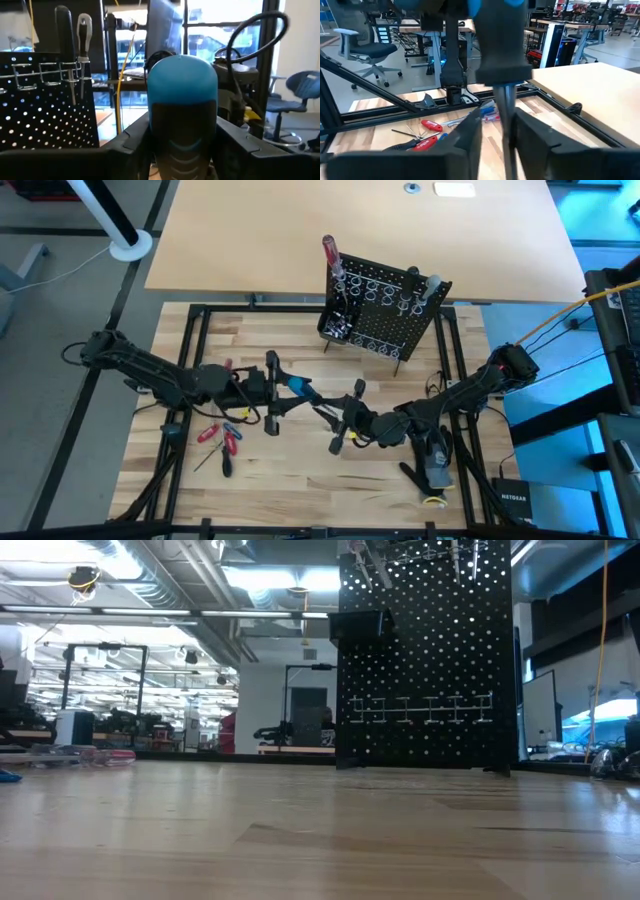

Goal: Hang tools onto peg board
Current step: Hang the bottom blue screwdriver on the black pegboard

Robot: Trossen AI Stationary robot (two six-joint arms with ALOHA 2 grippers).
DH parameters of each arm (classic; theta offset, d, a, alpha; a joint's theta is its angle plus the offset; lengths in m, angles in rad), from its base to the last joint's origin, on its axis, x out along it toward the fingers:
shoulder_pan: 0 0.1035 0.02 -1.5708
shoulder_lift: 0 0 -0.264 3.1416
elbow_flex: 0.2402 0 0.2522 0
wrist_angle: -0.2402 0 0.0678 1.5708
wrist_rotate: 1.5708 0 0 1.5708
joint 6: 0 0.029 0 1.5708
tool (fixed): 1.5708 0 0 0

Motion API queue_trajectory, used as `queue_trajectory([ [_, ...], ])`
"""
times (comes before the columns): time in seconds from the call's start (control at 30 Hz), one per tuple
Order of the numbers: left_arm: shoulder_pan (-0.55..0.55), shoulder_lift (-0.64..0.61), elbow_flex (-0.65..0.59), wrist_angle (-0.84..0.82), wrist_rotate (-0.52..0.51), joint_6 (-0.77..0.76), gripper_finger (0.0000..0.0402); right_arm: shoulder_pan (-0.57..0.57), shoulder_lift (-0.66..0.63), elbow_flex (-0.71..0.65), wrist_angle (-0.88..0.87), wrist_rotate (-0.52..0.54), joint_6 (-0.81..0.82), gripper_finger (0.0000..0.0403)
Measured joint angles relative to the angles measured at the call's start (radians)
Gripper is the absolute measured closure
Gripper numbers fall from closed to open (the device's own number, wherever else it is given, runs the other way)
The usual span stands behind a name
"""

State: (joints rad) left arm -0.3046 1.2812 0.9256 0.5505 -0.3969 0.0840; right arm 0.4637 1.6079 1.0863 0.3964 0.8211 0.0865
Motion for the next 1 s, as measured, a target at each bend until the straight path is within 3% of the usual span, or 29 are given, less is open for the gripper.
queue_trajectory([
  [0.27,0.023,0.013,0.159,-0.181,0.029,0.039,0.0258,0.047,-0.056,0.002,-0.099,0.050,-0.087,0.0231],
  [0.47,0.030,0.013,0.222,-0.239,-0.004,0.109,0.0259,0.173,-0.178,0.031,-0.312,0.195,-0.090,0.0227],
  [0.73,0.103,0.022,0.341,-0.261,-0.011,0.168,0.0259,0.330,-0.234,0.031,-0.419,0.382,-0.048,0.0226],
  [1.0,0.253,0.104,0.617,-0.473,-0.050,0.179,0.0259,0.353,-0.199,-0.027,-0.580,0.328,0.206,0.0226],
])
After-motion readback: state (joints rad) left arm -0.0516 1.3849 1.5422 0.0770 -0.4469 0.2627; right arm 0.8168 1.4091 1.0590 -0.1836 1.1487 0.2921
